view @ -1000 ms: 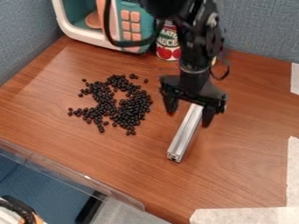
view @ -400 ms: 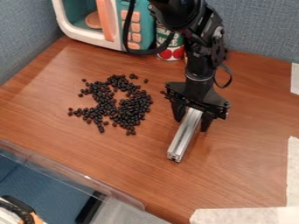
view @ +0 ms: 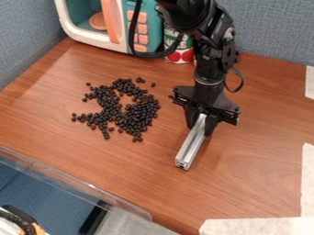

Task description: Sweep into pile

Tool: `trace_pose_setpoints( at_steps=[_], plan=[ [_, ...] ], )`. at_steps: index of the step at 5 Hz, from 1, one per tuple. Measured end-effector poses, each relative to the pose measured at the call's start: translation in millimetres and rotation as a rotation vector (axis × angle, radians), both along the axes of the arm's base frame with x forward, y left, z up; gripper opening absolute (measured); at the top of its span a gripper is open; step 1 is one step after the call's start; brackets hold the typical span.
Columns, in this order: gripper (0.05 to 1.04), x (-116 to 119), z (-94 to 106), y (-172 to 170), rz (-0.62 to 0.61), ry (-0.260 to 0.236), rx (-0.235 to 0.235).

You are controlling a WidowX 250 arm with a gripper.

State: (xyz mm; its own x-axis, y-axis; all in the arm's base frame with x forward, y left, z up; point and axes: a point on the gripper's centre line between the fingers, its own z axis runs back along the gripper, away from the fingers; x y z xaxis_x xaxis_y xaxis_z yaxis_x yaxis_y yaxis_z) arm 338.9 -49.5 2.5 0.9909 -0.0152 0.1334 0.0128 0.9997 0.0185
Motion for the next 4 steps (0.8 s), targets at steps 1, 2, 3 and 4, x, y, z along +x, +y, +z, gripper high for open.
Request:
trace_pose_setpoints(
  at_steps=[1,2,3,4],
  plan=[
    [0.367,-1,0.4,2,-0.038,0.011,0.010],
    [0.368,4,0.4,22,-0.035,0.018,0.042],
    [0.368,9,0.9,40,-0.035,0.013,0.060],
    [0.367,14,0.4,68,-0.028,0.017,0.086]
  ],
)
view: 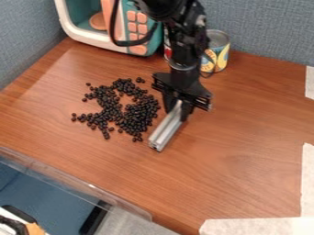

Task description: Sweep into pile

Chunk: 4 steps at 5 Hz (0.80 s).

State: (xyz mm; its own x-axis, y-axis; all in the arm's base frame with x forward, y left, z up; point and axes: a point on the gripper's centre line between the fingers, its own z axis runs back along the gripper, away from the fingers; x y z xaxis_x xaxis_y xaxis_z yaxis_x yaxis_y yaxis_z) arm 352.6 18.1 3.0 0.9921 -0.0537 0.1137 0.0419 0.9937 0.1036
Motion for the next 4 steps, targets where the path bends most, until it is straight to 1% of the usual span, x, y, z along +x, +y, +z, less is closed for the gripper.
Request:
trace_pose_setpoints(
  at_steps=[1,2,3,4],
  plan=[
    [0.368,-1,-2.1,15,-0.013,0.016,0.034],
    [0.368,-5,-3.4,32,0.005,0.019,0.047],
    [0.368,-8,-3.9,51,0.029,0.022,0.049],
    [0.368,-13,-4.1,67,0.047,0.035,0.047]
  ],
)
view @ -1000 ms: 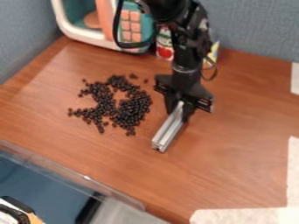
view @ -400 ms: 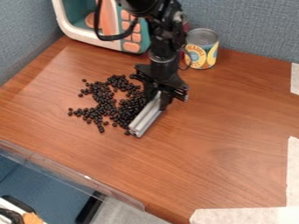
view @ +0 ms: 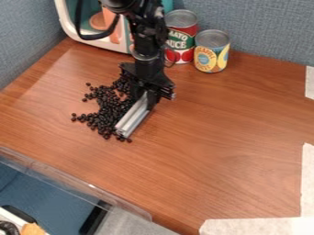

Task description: Sweep into pile

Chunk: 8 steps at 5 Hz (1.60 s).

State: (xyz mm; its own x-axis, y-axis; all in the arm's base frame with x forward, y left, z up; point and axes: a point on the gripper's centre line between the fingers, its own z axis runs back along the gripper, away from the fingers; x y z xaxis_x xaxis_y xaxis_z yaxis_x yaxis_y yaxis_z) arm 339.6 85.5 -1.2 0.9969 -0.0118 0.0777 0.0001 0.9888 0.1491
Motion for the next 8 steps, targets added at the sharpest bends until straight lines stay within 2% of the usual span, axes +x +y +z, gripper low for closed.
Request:
trace_pose_setpoints(
  at_steps=[3,5,6,7,8],
  plan=[
    [0.367,-15,-0.4,26,0.072,0.024,-0.015],
    [0.367,-15,2.8,23,0.064,0.042,-0.043],
    [0.367,-14,20.5,19,0.063,0.015,-0.054],
    [0.367,-13,28.6,10,0.038,0.004,-0.048],
    [0.367,-12,26.5,-6,0.002,0.006,-0.059]
  ],
)
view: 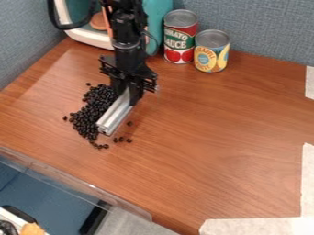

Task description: Sweep into pile

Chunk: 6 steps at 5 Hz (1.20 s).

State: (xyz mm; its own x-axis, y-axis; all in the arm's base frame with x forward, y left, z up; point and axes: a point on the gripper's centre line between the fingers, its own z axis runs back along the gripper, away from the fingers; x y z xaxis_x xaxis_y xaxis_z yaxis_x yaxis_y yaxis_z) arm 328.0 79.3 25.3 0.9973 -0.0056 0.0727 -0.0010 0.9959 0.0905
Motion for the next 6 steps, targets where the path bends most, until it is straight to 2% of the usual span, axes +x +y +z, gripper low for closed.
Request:
trace_pose_setpoints(
  at_steps=[2,3,4,5,6],
  plan=[
    [0.367,2,-5.7,-50,-0.109,0.006,-0.043],
    [0.367,-3,-9.7,-60,-0.150,0.023,-0.050],
    [0.367,-13,-19.0,-62,-0.170,0.037,-0.060],
    [0.367,-23,-24.9,-62,-0.197,0.022,-0.053],
    [0.367,-35,-26.5,-54,-0.300,-0.005,-0.049]
  ],
)
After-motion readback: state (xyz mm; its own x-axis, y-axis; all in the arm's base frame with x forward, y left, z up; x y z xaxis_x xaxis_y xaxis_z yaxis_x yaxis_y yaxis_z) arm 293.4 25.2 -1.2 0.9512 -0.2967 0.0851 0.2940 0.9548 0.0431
